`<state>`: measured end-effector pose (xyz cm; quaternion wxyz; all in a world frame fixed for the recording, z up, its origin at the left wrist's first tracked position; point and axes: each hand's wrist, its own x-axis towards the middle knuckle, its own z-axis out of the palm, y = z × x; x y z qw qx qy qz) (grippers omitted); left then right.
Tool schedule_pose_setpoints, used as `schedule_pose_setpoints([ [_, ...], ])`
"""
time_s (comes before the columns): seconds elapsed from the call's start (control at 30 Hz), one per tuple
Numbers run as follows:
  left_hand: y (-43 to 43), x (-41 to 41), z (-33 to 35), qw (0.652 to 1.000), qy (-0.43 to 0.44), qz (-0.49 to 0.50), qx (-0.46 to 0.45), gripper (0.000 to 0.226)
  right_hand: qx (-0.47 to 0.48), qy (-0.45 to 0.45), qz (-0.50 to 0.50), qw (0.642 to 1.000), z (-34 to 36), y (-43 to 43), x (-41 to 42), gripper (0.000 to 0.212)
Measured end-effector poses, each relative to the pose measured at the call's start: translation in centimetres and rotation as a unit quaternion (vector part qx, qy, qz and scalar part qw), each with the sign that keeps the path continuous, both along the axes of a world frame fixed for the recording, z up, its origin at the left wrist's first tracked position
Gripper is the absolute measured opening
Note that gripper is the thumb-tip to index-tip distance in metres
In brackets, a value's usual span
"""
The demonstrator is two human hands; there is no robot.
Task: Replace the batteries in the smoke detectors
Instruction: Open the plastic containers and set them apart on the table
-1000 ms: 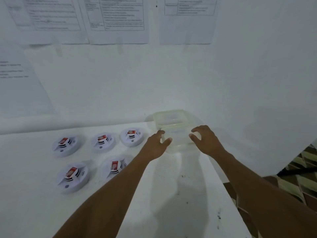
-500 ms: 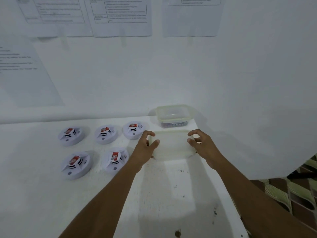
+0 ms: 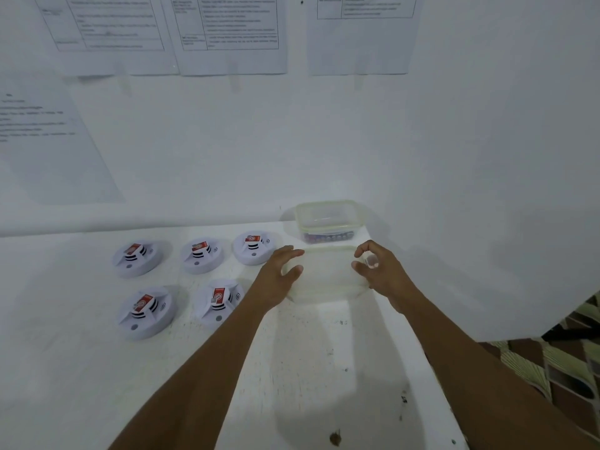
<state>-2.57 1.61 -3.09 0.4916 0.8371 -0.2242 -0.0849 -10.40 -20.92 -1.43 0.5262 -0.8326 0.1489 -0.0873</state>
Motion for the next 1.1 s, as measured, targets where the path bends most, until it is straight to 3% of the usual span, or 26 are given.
schedule_pose_setpoints([
  [0.07, 0.0, -0.4, -0.2, 0.999, -0.041, 0.013, 0.0, 0.032, -0.008, -0.009, -0.019, 1.0, -0.3, 0.3, -0.8, 0.004],
  [0.2, 0.4, -3.2, -0.3, 0.989, -0.103, 0.096, 0.042, 0.043, 0.038, -0.041, -0.091, 0.994, -1.2, 1.9, -2.6, 0.019],
  [0.27, 0.5, -5.0, -0.3, 0.985, -0.115, 0.103, 0.082, 0.051, 0.069, -0.032, -0.072, 0.994, -1.5, 2.7, -3.2, 0.02],
  [0.5, -1.3, -4.4, 0.3, 0.993, 0.005, 0.12, 0.003, 0.054, 0.145, 0.022, 0.006, 0.989, -0.5, 3.6, -3.0, 0.022],
  [0.67, -2.7, -4.2, -0.1, 0.996, 0.02, 0.086, -0.003, 0.05, 0.21, 0.06, 0.042, 0.975, -0.1, 3.2, -3.1, 0.027],
  [0.87, -2.3, -3.5, 0.2, 0.993, 0.103, 0.025, -0.053, 0.038, 0.141, 0.027, 0.027, 0.989, 0.0, 3.3, -3.4, 0.032],
  [0.97, -2.3, -3.4, 0.2, 0.99, 0.126, 0.009, -0.061, 0.038, 0.079, 0.044, 0.019, 0.996, -0.2, 2.7, -3.0, 0.051],
  [1.1, -2.4, -3.0, 0.5, 0.997, 0.048, 0.049, -0.035, 0.035, 0.097, 0.036, 0.047, 0.994, 0.2, 1.7, -1.5, 0.076],
])
